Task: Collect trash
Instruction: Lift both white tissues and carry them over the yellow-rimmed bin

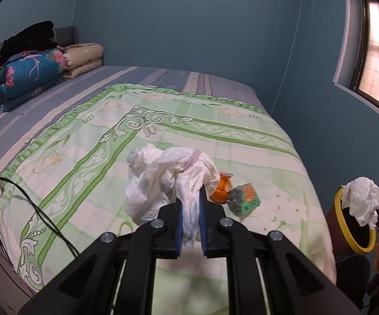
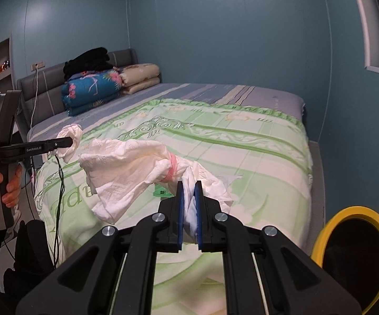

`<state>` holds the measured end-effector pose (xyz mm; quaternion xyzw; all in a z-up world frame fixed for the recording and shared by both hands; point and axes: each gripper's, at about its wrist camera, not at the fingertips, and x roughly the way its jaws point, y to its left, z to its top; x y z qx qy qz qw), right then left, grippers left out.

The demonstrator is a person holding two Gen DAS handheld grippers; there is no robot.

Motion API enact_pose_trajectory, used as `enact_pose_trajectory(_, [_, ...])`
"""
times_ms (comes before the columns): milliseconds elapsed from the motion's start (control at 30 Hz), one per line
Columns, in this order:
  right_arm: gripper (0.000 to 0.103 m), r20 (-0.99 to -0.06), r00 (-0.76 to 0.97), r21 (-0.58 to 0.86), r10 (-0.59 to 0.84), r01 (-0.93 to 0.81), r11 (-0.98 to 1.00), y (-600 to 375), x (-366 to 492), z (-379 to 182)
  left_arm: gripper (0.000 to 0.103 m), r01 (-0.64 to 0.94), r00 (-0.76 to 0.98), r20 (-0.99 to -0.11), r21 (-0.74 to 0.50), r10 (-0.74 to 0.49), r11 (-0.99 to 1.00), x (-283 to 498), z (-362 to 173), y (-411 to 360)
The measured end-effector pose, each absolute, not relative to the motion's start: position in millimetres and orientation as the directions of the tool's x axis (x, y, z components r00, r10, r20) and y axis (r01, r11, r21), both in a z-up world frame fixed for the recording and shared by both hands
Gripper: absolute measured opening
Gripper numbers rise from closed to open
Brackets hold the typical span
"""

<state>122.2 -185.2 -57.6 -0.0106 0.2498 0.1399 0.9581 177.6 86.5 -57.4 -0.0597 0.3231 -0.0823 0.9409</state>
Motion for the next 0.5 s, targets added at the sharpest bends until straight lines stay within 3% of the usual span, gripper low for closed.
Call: enact_pose_trajectory(500, [0.007, -0.424, 0.892, 0.052, 0.156, -0.148, 0.988, -241.5, 97.4, -36.5, 0.009, 0.281, 0.756, -0.574, -0.148, -0.314, 0.948, 174.7, -34.7, -2.1])
